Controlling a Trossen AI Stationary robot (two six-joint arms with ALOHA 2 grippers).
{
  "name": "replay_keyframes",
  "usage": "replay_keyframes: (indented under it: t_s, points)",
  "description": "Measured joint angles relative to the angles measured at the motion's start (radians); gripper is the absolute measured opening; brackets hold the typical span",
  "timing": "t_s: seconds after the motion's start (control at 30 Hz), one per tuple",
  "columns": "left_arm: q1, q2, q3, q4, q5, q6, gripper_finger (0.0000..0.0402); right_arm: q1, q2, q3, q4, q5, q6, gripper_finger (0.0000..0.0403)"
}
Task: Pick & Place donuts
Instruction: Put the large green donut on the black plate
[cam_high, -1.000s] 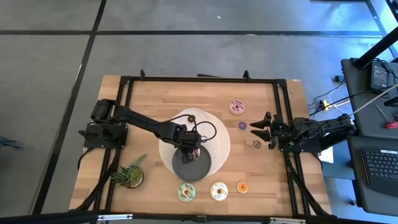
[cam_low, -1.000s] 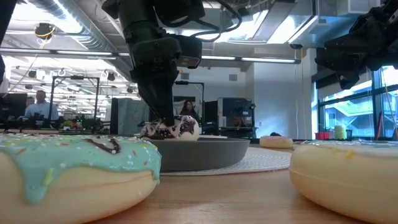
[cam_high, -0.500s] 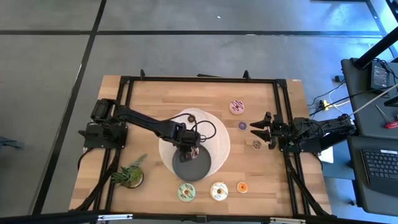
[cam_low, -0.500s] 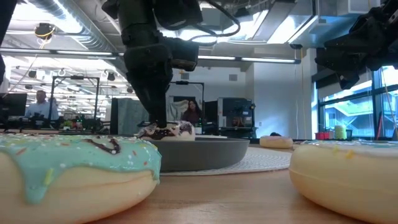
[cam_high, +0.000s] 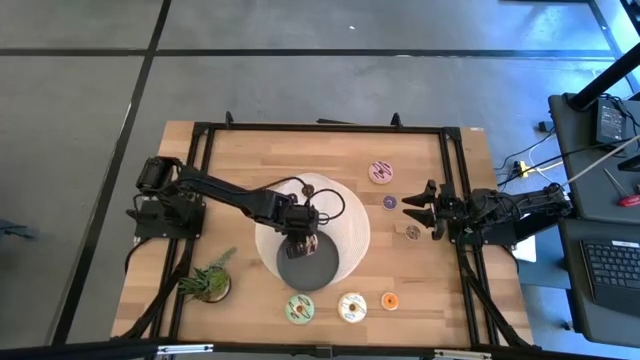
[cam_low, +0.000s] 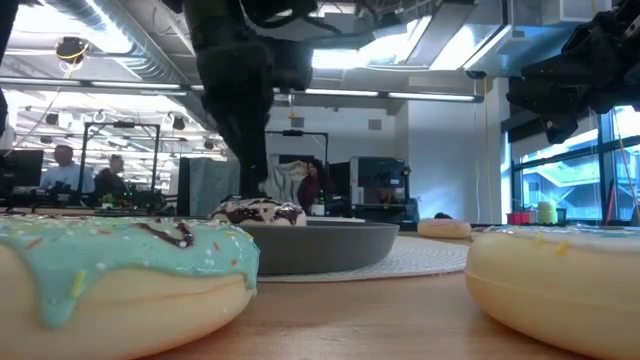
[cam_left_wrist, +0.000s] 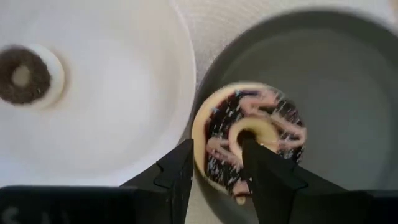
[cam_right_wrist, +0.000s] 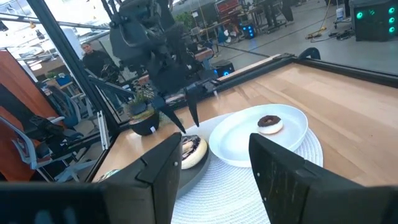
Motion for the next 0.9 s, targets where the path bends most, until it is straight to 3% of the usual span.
replay_keyframes:
  t_s: [0.33, 0.7, 0.9]
  points:
    - [-0.058, -0.028, 0.0, 0.125, 0.005, 0.086, 0.0136, 0.0, 0.0, 0.0, 0.0, 0.0, -0.001, 0.0188]
    - [-0.149, -0.028, 0.0, 0.154, 0.173, 0.116, 0.0137, 0.0, 0.0, 0.0, 0.0, 0.0, -0.003, 0.0188]
    - [-0.224, -0.028, 0.0, 0.274, 0.222, 0.272, 0.0137, 0.0, 0.0, 0.0, 0.0, 0.0, -0.003, 0.0188]
